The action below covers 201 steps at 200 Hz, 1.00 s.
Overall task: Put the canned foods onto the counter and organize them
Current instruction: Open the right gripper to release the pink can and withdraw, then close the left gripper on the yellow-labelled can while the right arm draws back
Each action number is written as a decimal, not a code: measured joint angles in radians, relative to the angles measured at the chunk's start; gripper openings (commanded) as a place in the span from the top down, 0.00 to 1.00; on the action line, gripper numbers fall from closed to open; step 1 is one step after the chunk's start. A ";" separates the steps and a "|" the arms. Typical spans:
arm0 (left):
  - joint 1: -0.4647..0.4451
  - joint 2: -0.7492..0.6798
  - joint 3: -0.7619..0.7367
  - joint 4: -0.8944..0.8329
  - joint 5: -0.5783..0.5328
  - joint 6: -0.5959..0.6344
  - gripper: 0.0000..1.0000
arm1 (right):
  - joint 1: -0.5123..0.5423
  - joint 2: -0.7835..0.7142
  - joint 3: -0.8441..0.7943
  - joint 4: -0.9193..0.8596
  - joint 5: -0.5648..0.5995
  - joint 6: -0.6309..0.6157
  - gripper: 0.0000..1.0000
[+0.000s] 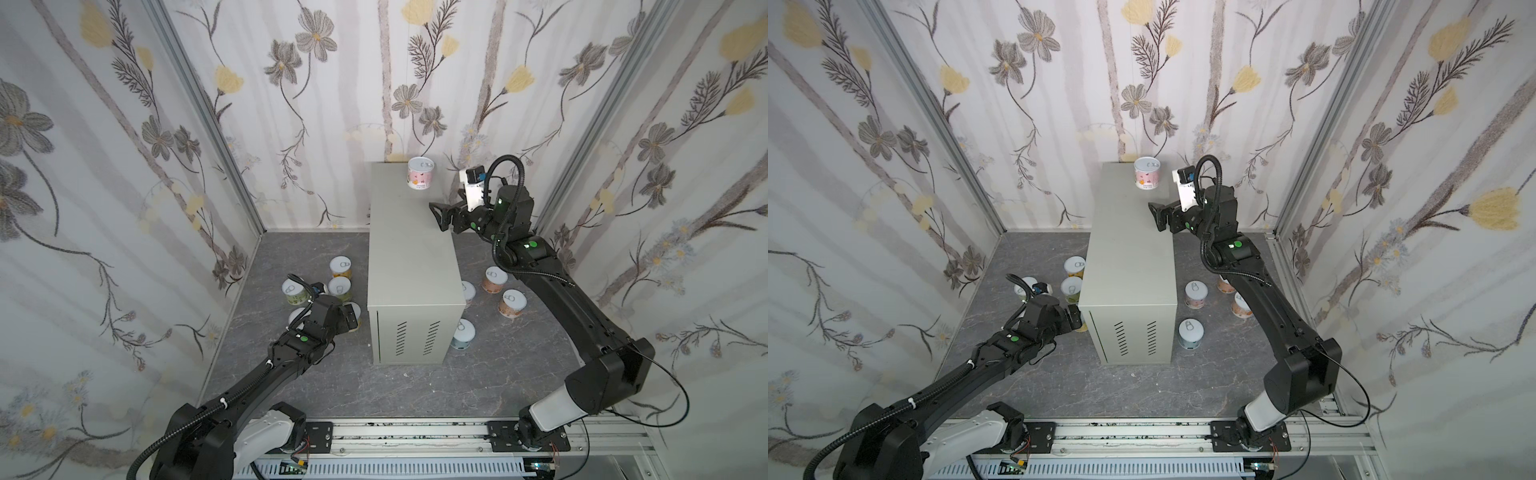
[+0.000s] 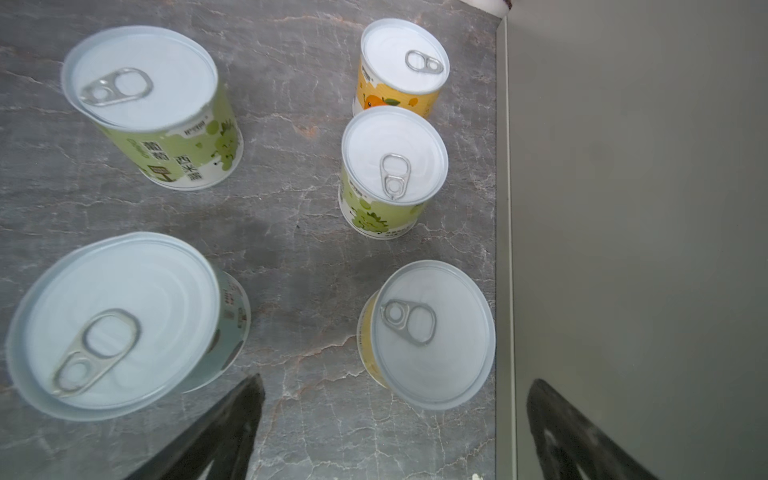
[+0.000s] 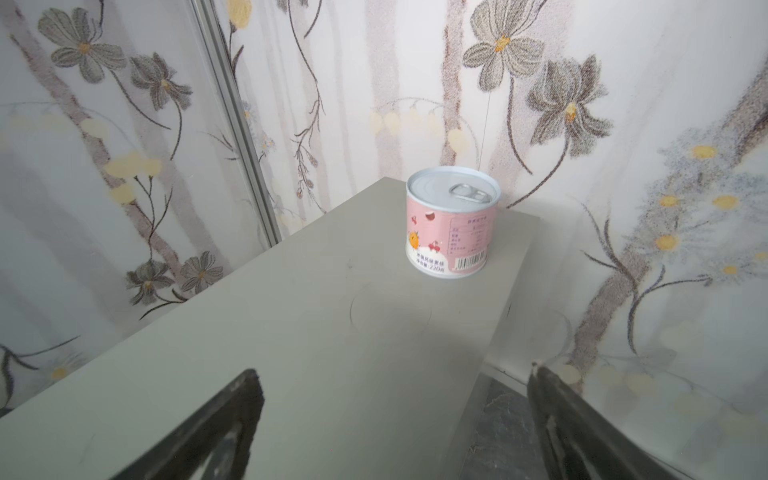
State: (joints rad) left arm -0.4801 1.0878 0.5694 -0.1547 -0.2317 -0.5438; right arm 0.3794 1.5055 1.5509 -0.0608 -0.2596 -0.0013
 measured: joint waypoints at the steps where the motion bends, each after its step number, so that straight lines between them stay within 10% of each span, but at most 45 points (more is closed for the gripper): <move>1: -0.001 0.001 0.000 0.001 0.000 -0.001 0.00 | 0.000 -0.003 -0.004 0.001 0.001 0.000 0.00; 95: -0.081 0.219 0.034 0.079 -0.074 -0.031 0.00 | -0.013 -0.284 -0.292 0.029 -0.028 0.027 0.00; 201: -0.091 0.462 0.102 0.177 -0.134 -0.002 0.01 | -0.016 -0.274 -0.296 0.057 -0.092 0.057 0.00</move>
State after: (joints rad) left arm -0.5709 1.5494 0.6716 0.0219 -0.3656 -0.5461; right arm 0.3634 1.2320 1.2545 -0.0036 -0.3511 0.0559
